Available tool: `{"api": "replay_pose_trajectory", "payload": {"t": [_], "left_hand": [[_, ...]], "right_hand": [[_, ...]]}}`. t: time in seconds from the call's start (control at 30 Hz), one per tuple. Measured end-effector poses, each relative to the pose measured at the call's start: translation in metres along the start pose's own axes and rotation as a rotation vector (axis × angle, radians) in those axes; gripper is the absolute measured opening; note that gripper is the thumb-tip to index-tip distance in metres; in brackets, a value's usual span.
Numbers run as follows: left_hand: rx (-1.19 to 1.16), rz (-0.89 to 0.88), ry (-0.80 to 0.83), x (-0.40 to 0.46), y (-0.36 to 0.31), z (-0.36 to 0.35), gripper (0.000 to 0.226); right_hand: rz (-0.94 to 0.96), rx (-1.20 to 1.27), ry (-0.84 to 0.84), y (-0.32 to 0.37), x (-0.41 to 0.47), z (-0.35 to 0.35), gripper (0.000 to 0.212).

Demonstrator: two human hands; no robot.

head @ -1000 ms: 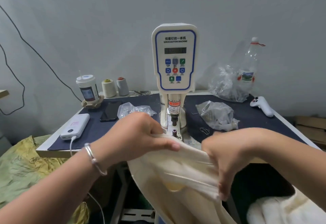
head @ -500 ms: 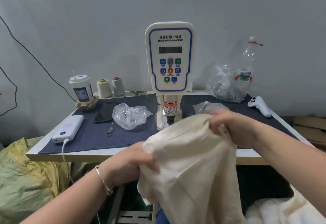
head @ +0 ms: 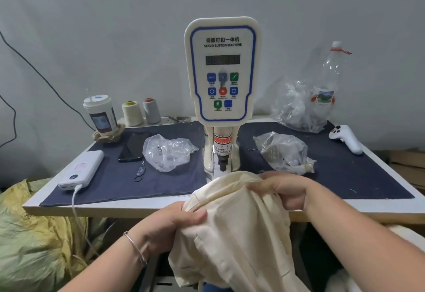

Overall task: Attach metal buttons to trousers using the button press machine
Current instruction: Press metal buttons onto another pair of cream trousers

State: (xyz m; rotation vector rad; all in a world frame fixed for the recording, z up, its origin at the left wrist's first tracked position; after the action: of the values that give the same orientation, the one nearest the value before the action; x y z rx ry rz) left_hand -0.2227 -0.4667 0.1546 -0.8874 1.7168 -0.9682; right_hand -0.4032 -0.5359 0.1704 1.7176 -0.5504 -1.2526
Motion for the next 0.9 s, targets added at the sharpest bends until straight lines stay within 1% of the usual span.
{"api": "replay_pose_trajectory", "payload": {"t": [0.07,0.17,0.23,0.3,0.4,0.43,0.5,0.57,0.6,0.67,0.73,0.8,0.83,0.9], "left_hand": [[-0.093,-0.013,-0.053,0.010,-0.001,0.007,0.052],[-0.236,-0.070,-0.166,0.024,-0.006,0.015,0.041],[-0.260,-0.106,-0.299,0.035,-0.009,0.021,0.040],[-0.268,-0.103,-0.400,0.046,-0.010,0.024,0.039],[-0.262,-0.100,-0.484,0.059,-0.023,0.028,0.036],[-0.254,-0.085,-0.483,0.062,-0.029,0.030,0.035],[-0.190,0.009,-0.446,0.065,-0.037,0.032,0.039],[-0.084,0.098,-0.367,0.067,-0.037,0.035,0.044],[-0.040,0.113,-0.307,0.067,-0.038,0.036,0.043],[0.006,0.108,-0.197,0.068,-0.039,0.039,0.039],[0.085,0.094,-0.155,0.069,-0.037,0.043,0.040],[0.116,0.068,-0.174,0.072,-0.032,0.047,0.039],[0.092,0.034,-0.197,0.075,-0.031,0.049,0.038],[0.005,-0.055,-0.253,0.082,-0.034,0.052,0.036]], "right_hand": [[-0.051,0.110,-0.044,0.000,0.011,-0.005,0.027],[-0.068,0.197,-0.131,0.009,0.025,-0.003,0.020],[-0.067,0.210,-0.201,0.013,0.032,-0.001,0.016],[-0.052,0.199,-0.284,0.014,0.039,0.004,0.020],[0.031,0.157,-0.351,0.024,0.045,0.011,0.019],[0.073,0.150,-0.383,0.028,0.046,0.014,0.020],[0.162,0.110,-0.469,0.034,0.049,0.024,0.026],[0.232,0.054,-0.525,0.037,0.049,0.032,0.024],[0.256,0.029,-0.540,0.036,0.049,0.036,0.021],[0.285,-0.013,-0.570,0.031,0.046,0.043,0.020],[0.313,-0.079,-0.614,0.026,0.046,0.049,0.026],[0.346,-0.166,-0.658,0.025,0.048,0.051,0.034],[0.363,-0.205,-0.678,0.027,0.049,0.050,0.036],[0.389,-0.246,-0.699,0.034,0.052,0.049,0.032]]}}
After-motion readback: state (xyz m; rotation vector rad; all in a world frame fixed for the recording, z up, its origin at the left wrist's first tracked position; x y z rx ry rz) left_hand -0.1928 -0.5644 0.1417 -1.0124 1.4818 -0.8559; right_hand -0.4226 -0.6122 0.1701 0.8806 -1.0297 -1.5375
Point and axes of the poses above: each hand's wrist, its own x-axis towards the middle knuckle, its own z-axis out of the back of the hand, y = z × x, the point moved 8 cm from there along x, towards the middle knuckle, and after that the axes turned 13 degrees about -y, right-handed, at the moved point
